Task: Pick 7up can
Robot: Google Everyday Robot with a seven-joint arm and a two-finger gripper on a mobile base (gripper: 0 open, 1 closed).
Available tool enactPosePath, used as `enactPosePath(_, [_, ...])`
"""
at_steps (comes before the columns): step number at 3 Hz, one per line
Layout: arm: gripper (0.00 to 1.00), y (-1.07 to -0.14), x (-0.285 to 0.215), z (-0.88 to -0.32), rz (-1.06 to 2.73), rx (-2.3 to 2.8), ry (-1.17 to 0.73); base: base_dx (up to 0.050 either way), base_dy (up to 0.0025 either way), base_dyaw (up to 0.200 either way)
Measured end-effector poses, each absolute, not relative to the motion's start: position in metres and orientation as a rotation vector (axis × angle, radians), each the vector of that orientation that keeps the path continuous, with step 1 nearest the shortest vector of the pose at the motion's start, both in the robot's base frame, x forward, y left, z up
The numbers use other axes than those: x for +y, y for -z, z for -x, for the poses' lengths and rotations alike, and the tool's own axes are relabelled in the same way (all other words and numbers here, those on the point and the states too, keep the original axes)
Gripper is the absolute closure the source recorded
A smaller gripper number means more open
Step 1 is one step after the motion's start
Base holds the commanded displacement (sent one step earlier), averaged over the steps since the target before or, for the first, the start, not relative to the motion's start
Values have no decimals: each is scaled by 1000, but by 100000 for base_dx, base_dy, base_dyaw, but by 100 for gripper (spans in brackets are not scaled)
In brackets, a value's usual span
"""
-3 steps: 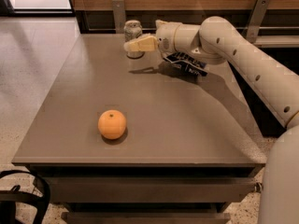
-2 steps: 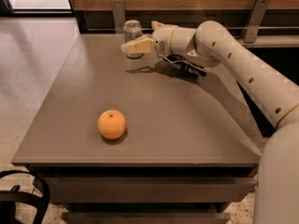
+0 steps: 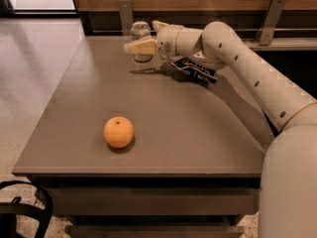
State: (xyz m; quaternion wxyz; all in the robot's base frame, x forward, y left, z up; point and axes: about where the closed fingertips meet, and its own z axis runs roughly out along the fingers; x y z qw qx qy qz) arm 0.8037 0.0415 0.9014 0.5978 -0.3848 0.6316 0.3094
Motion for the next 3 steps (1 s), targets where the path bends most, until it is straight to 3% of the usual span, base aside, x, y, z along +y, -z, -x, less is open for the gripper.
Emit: enactPosePath(3, [84,-900,50,-802,900,1464,-730,0,0,0])
